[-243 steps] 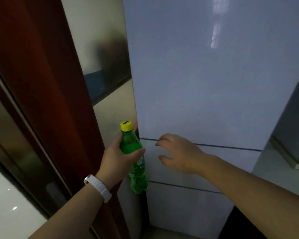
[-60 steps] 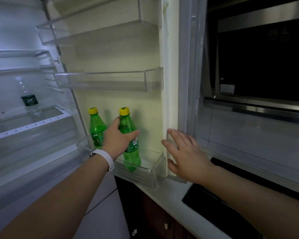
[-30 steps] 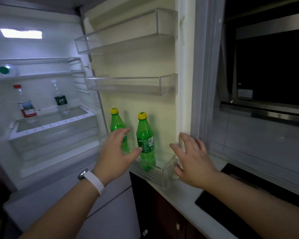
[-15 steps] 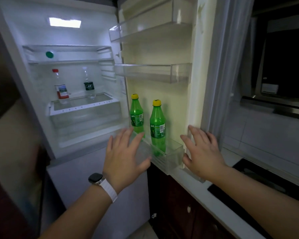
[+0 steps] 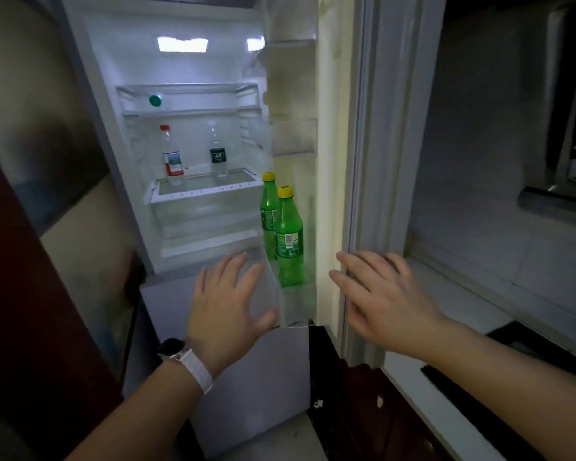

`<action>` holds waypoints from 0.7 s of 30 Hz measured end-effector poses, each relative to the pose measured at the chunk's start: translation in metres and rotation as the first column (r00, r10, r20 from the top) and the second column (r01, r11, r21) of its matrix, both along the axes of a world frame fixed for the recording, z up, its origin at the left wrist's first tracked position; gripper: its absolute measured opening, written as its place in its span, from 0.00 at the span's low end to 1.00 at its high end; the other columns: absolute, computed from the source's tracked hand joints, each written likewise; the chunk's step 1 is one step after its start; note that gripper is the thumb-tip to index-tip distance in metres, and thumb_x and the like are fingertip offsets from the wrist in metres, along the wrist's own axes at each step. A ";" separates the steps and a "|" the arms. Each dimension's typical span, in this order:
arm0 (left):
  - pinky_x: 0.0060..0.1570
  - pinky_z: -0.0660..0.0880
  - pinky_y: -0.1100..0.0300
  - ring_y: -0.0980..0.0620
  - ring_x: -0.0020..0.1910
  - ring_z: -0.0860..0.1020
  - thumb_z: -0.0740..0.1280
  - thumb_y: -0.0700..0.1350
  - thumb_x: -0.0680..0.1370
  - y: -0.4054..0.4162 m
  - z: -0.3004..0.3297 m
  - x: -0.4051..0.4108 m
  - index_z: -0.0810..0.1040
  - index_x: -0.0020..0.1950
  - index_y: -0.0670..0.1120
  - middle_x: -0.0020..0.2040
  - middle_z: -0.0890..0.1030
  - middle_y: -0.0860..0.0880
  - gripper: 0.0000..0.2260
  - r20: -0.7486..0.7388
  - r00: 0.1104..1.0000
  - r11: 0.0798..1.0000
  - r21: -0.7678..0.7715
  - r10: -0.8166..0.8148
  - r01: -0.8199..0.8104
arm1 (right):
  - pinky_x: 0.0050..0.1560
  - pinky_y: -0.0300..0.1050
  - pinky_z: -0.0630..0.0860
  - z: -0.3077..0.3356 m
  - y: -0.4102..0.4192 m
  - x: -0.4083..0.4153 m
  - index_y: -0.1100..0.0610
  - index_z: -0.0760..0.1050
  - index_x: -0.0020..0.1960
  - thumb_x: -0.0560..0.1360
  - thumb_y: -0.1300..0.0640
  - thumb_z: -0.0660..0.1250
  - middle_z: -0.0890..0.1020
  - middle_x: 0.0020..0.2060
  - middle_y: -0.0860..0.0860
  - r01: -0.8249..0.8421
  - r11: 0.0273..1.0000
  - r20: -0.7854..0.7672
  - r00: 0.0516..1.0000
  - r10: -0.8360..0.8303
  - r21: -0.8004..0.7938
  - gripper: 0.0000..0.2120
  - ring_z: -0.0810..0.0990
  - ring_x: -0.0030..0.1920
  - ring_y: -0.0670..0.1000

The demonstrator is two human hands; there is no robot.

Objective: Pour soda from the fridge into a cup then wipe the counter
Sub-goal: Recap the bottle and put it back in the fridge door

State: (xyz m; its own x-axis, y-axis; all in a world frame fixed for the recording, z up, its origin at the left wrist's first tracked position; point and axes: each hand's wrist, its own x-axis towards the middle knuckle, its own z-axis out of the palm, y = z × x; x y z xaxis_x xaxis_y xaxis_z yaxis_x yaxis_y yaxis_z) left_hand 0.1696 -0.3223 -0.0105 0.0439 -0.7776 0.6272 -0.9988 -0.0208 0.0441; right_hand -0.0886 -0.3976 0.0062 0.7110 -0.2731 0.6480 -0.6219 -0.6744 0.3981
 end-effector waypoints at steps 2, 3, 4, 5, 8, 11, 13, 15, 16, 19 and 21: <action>0.65 0.65 0.36 0.42 0.69 0.70 0.62 0.63 0.67 0.008 -0.002 -0.006 0.74 0.66 0.51 0.67 0.75 0.46 0.30 0.005 0.999 0.999 -0.001 0.052 -0.052 | 0.59 0.58 0.66 0.009 0.001 -0.010 0.57 0.76 0.63 0.70 0.54 0.64 0.76 0.64 0.57 -0.041 0.999 0.075 0.996 0.041 -0.007 0.22 0.73 0.62 0.59; 0.65 0.65 0.36 0.42 0.69 0.70 0.62 0.63 0.67 0.012 -0.002 -0.008 0.74 0.66 0.51 0.67 0.75 0.46 0.30 -0.001 0.998 0.998 -0.002 0.065 -0.065 | 0.60 0.58 0.65 0.013 -0.001 -0.013 0.57 0.76 0.63 0.70 0.54 0.64 0.76 0.65 0.57 -0.043 0.999 0.102 0.994 0.044 -0.013 0.22 0.72 0.63 0.60; 0.66 0.64 0.37 0.42 0.69 0.70 0.62 0.63 0.68 0.016 -0.002 -0.009 0.74 0.66 0.52 0.67 0.75 0.46 0.29 -0.008 0.997 0.997 -0.005 0.078 -0.078 | 0.62 0.58 0.64 0.017 -0.003 -0.015 0.57 0.76 0.64 0.70 0.53 0.64 0.75 0.65 0.57 -0.039 0.999 0.116 0.992 0.041 -0.021 0.23 0.72 0.64 0.60; 0.66 0.64 0.37 0.42 0.69 0.70 0.62 0.63 0.68 0.020 -0.001 -0.012 0.74 0.66 0.51 0.67 0.75 0.46 0.29 -0.012 0.995 0.995 -0.011 0.100 -0.100 | 0.63 0.59 0.63 0.020 -0.007 -0.016 0.57 0.76 0.64 0.70 0.53 0.64 0.75 0.66 0.57 -0.042 0.999 0.118 0.992 0.046 -0.031 0.23 0.71 0.65 0.60; 0.65 0.66 0.37 0.42 0.67 0.71 0.62 0.63 0.68 0.034 0.004 -0.019 0.75 0.65 0.50 0.66 0.76 0.45 0.30 -0.026 0.989 0.988 -0.043 0.148 -0.149 | 0.64 0.61 0.64 0.022 -0.020 -0.011 0.57 0.77 0.63 0.70 0.55 0.67 0.73 0.68 0.57 -0.114 0.990 0.087 0.989 0.122 -0.083 0.22 0.69 0.66 0.61; 0.66 0.65 0.37 0.42 0.68 0.71 0.62 0.64 0.68 0.049 0.007 -0.021 0.75 0.67 0.50 0.67 0.75 0.46 0.31 -0.032 0.978 0.977 -0.036 0.208 -0.209 | 0.64 0.63 0.65 0.018 -0.028 0.006 0.57 0.77 0.63 0.69 0.55 0.69 0.72 0.69 0.58 -0.213 0.972 0.033 0.976 0.217 -0.101 0.22 0.67 0.67 0.62; 0.66 0.65 0.38 0.42 0.68 0.71 0.62 0.64 0.68 0.060 0.009 -0.019 0.74 0.67 0.51 0.67 0.75 0.46 0.31 -0.018 0.972 0.971 -0.024 0.236 -0.236 | 0.64 0.64 0.66 0.015 -0.028 0.020 0.58 0.77 0.63 0.70 0.55 0.70 0.72 0.69 0.58 -0.266 0.958 0.024 0.963 0.270 -0.111 0.22 0.66 0.68 0.63; 0.67 0.66 0.38 0.42 0.68 0.71 0.62 0.64 0.68 0.070 0.011 -0.013 0.74 0.68 0.50 0.67 0.75 0.46 0.31 -0.001 0.966 0.966 -0.009 0.258 -0.258 | 0.65 0.63 0.65 0.013 -0.025 0.035 0.58 0.77 0.63 0.70 0.56 0.68 0.72 0.69 0.58 -0.322 0.938 0.033 0.944 0.328 -0.129 0.21 0.67 0.68 0.63; 0.66 0.67 0.37 0.42 0.68 0.71 0.62 0.63 0.68 0.074 0.013 -0.009 0.74 0.67 0.50 0.67 0.75 0.46 0.31 0.001 0.963 0.963 -0.005 0.270 -0.270 | 0.66 0.62 0.64 0.011 -0.023 0.043 0.58 0.77 0.63 0.71 0.56 0.67 0.72 0.69 0.58 -0.343 0.930 0.034 0.936 0.350 -0.135 0.21 0.67 0.68 0.63; 0.65 0.68 0.38 0.43 0.67 0.72 0.64 0.62 0.68 0.083 0.016 0.007 0.75 0.67 0.50 0.66 0.76 0.46 0.30 -0.011 0.954 0.954 -0.009 0.300 -0.300 | 0.68 0.61 0.62 0.008 -0.020 0.071 0.58 0.76 0.64 0.72 0.56 0.64 0.72 0.69 0.58 -0.382 0.913 0.021 0.921 0.389 -0.146 0.21 0.66 0.69 0.63; 0.62 0.70 0.40 0.44 0.65 0.73 0.66 0.61 0.68 0.087 0.016 0.019 0.76 0.65 0.49 0.64 0.77 0.47 0.28 -0.024 0.953 0.953 -0.034 0.301 -0.302 | 0.68 0.61 0.63 0.007 -0.019 0.090 0.57 0.77 0.63 0.72 0.56 0.63 0.72 0.69 0.57 -0.394 0.905 0.022 0.915 0.402 -0.159 0.20 0.67 0.69 0.62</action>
